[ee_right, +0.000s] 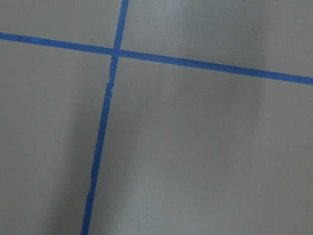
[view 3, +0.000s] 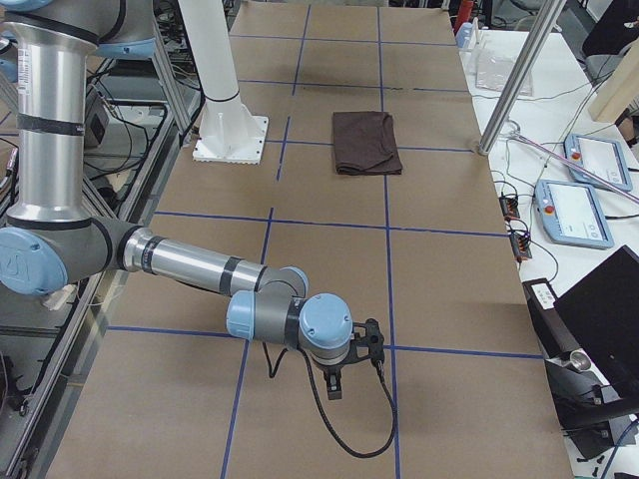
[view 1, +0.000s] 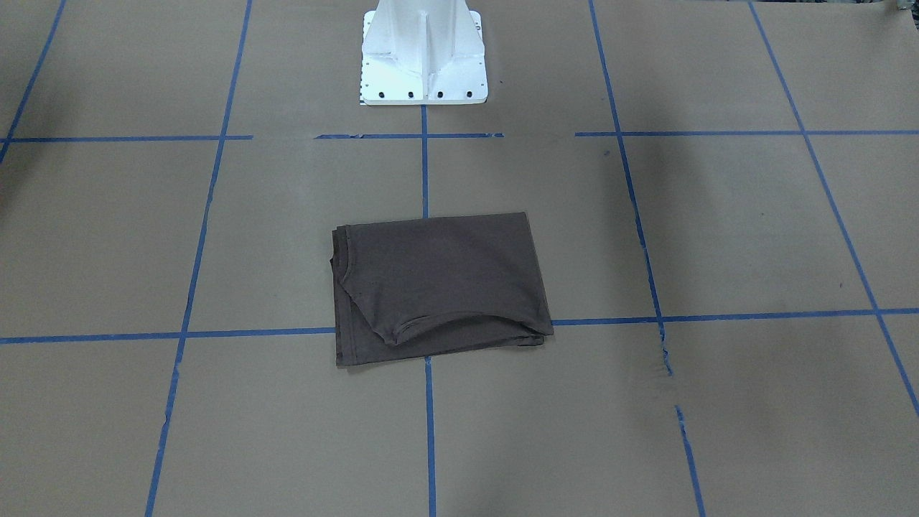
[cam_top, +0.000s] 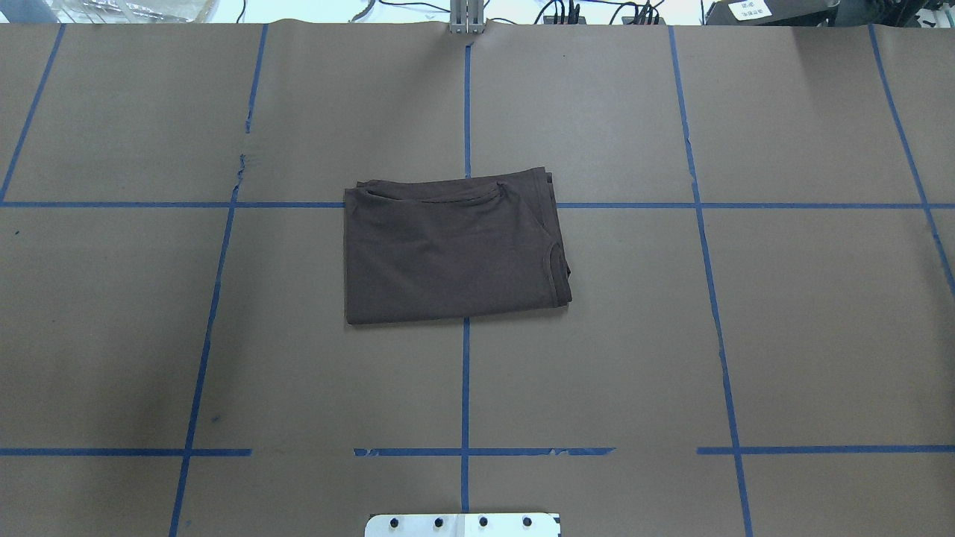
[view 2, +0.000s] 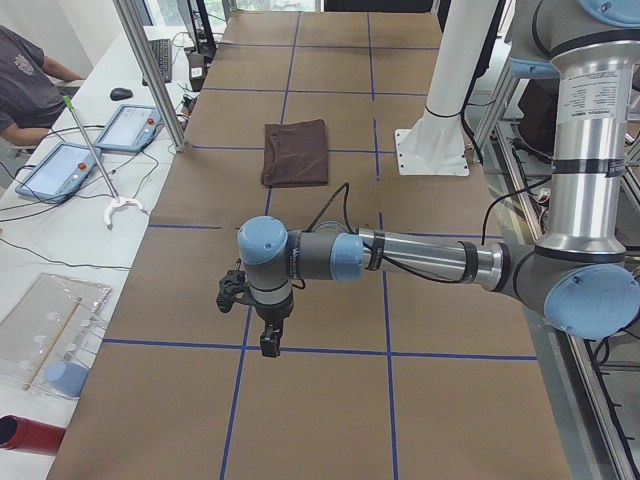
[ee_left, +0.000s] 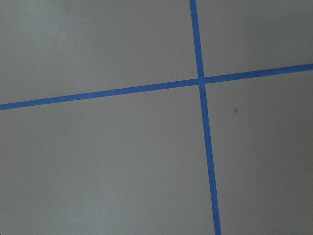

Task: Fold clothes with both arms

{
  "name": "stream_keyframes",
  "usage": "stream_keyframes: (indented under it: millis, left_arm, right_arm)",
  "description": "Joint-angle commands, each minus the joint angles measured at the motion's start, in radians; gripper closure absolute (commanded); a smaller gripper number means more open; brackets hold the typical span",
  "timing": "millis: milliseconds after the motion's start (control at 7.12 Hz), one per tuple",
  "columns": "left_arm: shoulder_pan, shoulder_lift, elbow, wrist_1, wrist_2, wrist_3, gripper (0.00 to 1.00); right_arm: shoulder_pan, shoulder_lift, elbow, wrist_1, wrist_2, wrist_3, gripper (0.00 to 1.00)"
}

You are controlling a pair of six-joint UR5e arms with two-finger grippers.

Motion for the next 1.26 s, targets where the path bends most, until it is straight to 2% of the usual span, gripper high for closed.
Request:
stream_keyframes:
  millis: [0,140,281,421,842,1123]
  left_arm:
    - [-0.001,0.0,-0.011,0.001,0.0,-0.001,0.0]
    - [-0.001,0.0,-0.011,0.001,0.0,-0.001,0.0]
    - [0.0,0.0,-0.012,0.001,0.0,-0.003,0.0]
    - [0.0,-0.001,-0.014,-0.001,0.0,-0.003,0.0]
    - [0.002,-0.003,-0.02,-0.001,0.001,-0.004,0.0]
    - [0.002,-0.005,-0.02,0.001,0.003,-0.006,0.0]
  right_arm:
    - [0.001,-0.001,0.088,-0.12,-0.011,0.054,0.0]
    - [0.0,-0.001,0.2,-0.244,-0.014,0.098,0.0]
    - [-0.018,-0.002,0.277,-0.286,-0.015,0.182,0.0]
    - [-0.059,0.001,0.284,-0.281,-0.012,0.247,0.0]
    - [-0.133,-0.005,0.27,-0.273,-0.022,0.253,0.0]
    - [-0.137,-0.013,0.258,-0.197,-0.055,0.249,0.0]
